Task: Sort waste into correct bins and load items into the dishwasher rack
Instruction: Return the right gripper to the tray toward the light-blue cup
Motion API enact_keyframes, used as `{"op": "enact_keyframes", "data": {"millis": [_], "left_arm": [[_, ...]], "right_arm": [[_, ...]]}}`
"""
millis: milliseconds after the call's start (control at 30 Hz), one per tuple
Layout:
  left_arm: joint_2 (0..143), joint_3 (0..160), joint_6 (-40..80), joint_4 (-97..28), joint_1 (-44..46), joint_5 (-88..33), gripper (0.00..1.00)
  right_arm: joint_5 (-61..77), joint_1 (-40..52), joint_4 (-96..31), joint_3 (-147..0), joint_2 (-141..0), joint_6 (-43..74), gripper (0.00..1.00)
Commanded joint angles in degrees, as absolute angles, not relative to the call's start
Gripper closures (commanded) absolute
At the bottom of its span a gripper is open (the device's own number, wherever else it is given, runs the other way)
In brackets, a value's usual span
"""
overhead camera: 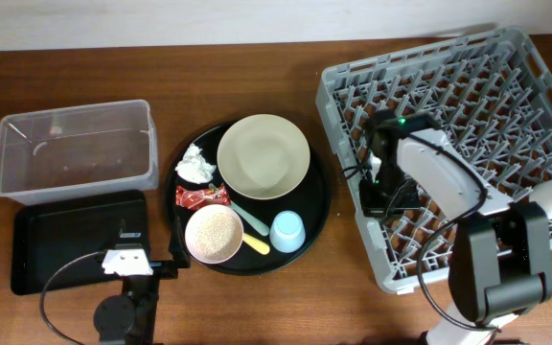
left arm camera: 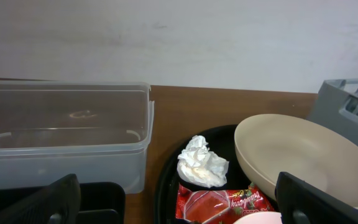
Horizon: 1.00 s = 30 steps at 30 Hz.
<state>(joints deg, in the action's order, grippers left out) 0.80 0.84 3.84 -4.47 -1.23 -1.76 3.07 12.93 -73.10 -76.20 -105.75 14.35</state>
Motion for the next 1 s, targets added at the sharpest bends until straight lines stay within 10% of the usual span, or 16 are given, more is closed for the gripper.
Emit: {"op": "enact_keyframes", "data": {"millis": [0,300,667,967], "left_arm": [[0.4,0.5,3.0,-4.5,-1.0,-2.6,0.01],[0.5,0.5,3.0,-4.5,-1.0,-2.6,0.01],[0.4,0.5,3.0,-4.5,-1.0,-2.6,0.01],[0.4,0.5,3.0,-4.5,-1.0,-2.6,0.01]], "right_arm": [[10.5,17.6,-69.8,-76.0,-105.9,13.8,0.95],[10.8,19.4,-67.7,-78.9,-105.4,14.0,0.95],[11.7,22.6,-67.9,-91.6,-98.3,9.0,0.41],[11.0,37.6,-62.6,-88.6,-103.0,3.6,0.18]]}}
